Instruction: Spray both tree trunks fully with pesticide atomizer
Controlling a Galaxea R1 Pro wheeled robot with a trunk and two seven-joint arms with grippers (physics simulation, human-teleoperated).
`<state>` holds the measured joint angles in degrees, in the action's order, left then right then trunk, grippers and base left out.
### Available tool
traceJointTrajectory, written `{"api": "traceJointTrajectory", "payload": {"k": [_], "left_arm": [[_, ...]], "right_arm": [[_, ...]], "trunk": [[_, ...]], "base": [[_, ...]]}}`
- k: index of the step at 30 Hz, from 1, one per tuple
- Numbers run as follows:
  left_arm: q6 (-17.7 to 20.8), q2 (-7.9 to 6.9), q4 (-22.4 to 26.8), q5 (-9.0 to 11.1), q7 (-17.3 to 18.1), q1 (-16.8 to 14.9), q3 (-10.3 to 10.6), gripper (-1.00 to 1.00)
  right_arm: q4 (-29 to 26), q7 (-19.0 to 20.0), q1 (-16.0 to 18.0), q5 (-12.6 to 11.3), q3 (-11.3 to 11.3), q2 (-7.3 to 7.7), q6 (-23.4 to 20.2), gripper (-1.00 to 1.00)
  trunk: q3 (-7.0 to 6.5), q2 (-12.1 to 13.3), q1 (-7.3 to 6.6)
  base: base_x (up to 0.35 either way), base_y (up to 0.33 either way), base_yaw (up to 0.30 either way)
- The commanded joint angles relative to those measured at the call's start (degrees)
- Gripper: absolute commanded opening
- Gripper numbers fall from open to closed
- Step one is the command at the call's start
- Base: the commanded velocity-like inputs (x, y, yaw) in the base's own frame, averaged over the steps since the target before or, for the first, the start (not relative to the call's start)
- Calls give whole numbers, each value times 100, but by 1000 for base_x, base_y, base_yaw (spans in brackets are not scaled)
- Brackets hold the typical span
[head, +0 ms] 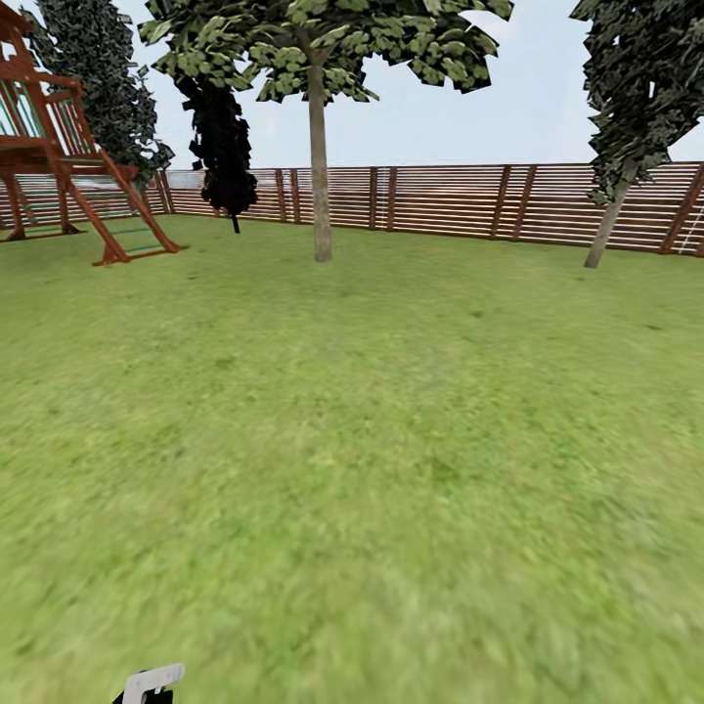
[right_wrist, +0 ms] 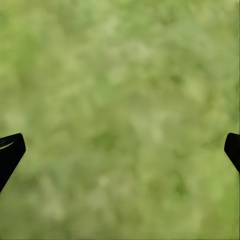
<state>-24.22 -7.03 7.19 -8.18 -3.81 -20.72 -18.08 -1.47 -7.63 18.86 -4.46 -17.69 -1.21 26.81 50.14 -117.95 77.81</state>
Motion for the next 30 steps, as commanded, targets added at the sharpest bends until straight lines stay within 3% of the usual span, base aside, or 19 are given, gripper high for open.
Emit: {"api": "traceJointTrajectory", "payload": {"k": [1,30], "left_arm": [[-21,0,-7,-61,-32,-4,-21,-100],[-21,0,-7,-61,-32,-3,-21,-100]], "right_arm": [[6,-19,4,-46,-50,-2,17,100],[6,-19,4,-46,-50,-2,17,100]], "trunk": [[5,-2,3],[5,-2,3]], "base": [[340,0,0],[340,0,0]]}}
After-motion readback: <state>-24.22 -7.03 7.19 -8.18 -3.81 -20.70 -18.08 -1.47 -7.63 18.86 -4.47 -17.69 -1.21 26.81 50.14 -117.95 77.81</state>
